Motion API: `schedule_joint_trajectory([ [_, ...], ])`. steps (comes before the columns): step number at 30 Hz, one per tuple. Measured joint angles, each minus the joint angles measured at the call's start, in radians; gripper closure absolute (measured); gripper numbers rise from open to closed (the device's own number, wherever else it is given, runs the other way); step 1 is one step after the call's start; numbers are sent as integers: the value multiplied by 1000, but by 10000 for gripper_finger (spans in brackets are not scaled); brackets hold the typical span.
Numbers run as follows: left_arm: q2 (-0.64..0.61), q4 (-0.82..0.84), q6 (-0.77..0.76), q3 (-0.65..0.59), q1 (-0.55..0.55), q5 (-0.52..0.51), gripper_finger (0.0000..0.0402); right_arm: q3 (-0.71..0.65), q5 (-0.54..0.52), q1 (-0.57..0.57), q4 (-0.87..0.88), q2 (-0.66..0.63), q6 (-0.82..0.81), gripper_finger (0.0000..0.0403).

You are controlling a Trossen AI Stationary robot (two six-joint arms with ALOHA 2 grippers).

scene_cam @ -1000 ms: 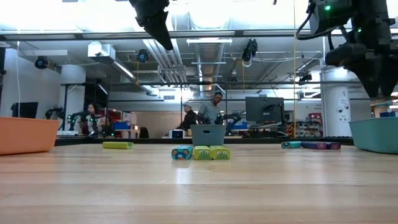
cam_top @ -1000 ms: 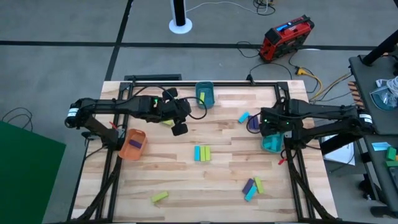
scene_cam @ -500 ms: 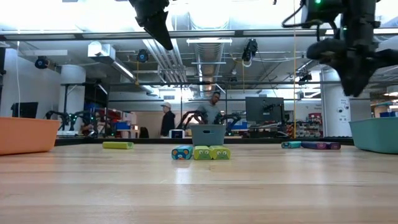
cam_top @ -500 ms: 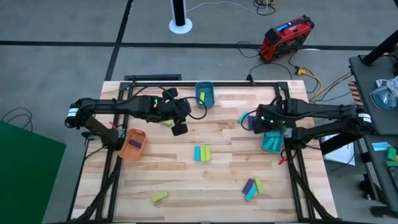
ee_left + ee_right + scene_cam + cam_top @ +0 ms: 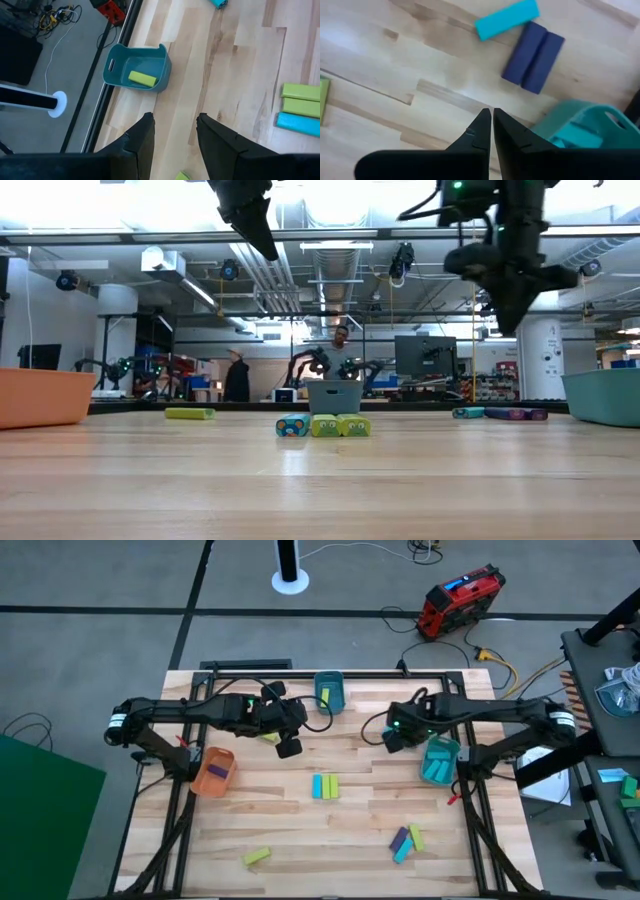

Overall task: Sort blocks
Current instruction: Put the green block into the blue bin

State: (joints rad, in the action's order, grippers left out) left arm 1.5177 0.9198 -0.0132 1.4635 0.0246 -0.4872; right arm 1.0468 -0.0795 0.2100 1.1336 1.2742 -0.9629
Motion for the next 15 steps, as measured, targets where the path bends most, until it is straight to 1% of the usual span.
schedule_joint_trajectory([
  [9,0,14,-26,0,0,1,276,152,0,0,-22,177,129,390],
  [15,0,70,-77,0,0,16,276,235,1,0,-62,249,195,390],
])
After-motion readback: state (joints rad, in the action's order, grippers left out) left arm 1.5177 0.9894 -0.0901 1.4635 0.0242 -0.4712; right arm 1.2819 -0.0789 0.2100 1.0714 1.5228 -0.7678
